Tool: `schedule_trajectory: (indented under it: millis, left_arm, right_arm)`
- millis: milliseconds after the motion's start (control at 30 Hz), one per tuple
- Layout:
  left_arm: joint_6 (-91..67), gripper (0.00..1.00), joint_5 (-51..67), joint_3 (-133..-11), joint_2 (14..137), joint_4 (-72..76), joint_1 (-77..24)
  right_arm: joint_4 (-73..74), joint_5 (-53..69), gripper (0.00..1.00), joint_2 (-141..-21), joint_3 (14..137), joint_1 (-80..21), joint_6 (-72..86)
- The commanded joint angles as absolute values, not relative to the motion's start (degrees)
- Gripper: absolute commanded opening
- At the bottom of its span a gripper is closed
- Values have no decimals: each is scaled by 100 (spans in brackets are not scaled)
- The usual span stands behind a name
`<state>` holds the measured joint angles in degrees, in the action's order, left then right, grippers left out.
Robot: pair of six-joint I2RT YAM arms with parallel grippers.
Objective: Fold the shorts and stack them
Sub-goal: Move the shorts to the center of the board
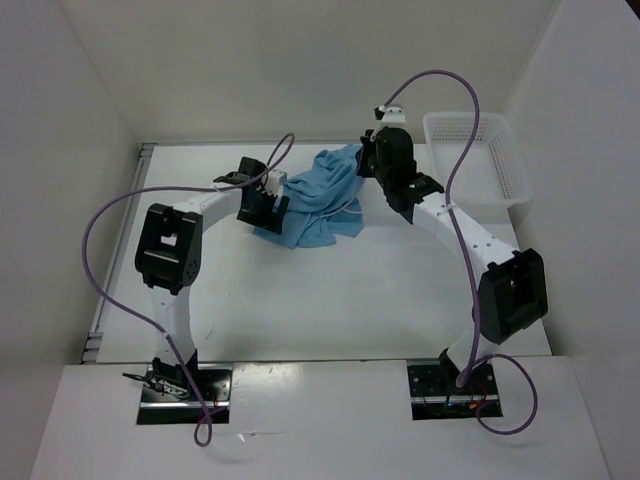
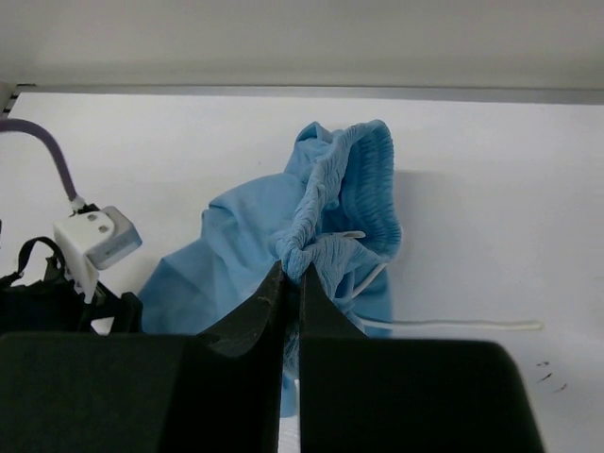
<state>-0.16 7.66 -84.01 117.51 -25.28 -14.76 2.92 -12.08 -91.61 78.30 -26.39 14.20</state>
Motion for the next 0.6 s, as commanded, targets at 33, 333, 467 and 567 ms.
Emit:
schedule_trajectory:
  millis: [33, 333, 467, 567]
  left_arm:
    - [0, 81, 870, -8639, 12173, -2944, -1468]
    - [0, 0, 1117, -9009, 12236, -3006, -1468]
    - [0, 0, 581, -9271, 11366, -3006, -1065]
    - [0, 0, 159, -9808, 10436, -3304, -853]
  right_arm:
    - [-202, -1248, 0, -9246, 8059, -2400, 1318]
    - [-255, -1310, 0, -9238, 8279, -2347, 1002]
    - [-255, -1310, 0, -8948, 8411, -2207, 677]
    - [-255, -1239, 0, -8719, 8622, -1960, 476]
